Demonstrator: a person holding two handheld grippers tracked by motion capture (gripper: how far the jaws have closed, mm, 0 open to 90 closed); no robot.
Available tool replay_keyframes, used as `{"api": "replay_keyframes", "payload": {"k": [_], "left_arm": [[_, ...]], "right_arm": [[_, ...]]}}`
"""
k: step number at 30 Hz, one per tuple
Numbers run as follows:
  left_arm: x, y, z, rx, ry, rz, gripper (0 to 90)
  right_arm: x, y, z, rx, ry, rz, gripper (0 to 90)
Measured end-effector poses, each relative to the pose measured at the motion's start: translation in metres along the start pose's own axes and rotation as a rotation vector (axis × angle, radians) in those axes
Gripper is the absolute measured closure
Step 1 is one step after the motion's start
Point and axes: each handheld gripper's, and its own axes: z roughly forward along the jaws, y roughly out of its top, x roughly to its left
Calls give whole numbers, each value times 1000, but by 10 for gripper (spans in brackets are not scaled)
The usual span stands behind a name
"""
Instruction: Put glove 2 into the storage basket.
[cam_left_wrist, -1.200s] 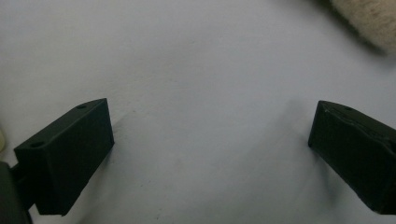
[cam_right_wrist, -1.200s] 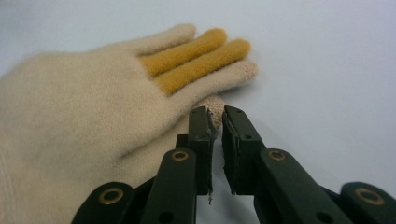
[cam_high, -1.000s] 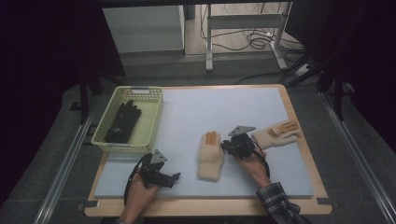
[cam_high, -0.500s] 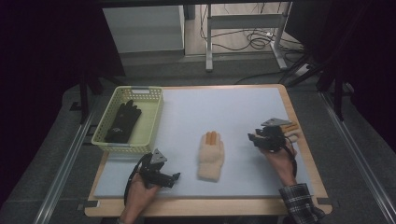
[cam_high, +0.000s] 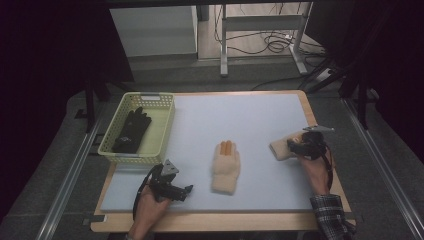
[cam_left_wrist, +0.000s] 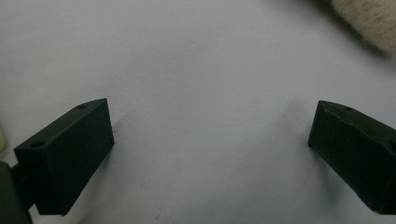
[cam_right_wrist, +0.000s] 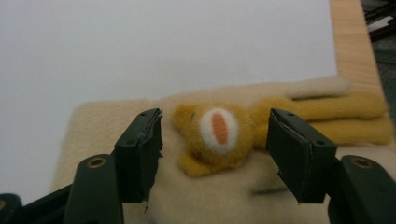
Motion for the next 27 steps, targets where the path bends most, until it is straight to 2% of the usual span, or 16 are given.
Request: {"api": "replay_keyframes", "payload": {"k": [2,3,5,7,10,11,12,16,20,23,27], "left_arm": [[0,0,0,0,0,0,2],[0,0,0,0,0,0,2],[0,0,0,0,0,0,2],[0,0,0,0,0,0,2],[0,0,0,0,0,0,2],[0,0,0,0,0,0,2],[0,0,0,0,0,0,2],[0,0,0,0,0,0,2],[0,0,0,1,0,0,2],[0,0,0,1,0,-1,2],[0,0,0,0,1,1,2]], "right_arm": [[2,-1,8,6,-25,-19,354],[4,-2,11,5,-53,-41,420],[5,-4,13,2,-72,-67,560],[5,-4,12,-1,-58,-64,609],[6,-3,6,5,-56,-107,636],[6,-3,6,5,-56,-107,636],[7,-2,-1,-10,-32,-135,636],[12,4,-20,-60,36,-157,636],[25,10,-37,-86,114,-217,634],[39,14,-49,-109,181,-291,633],[61,21,-62,-129,300,-394,630]]}}
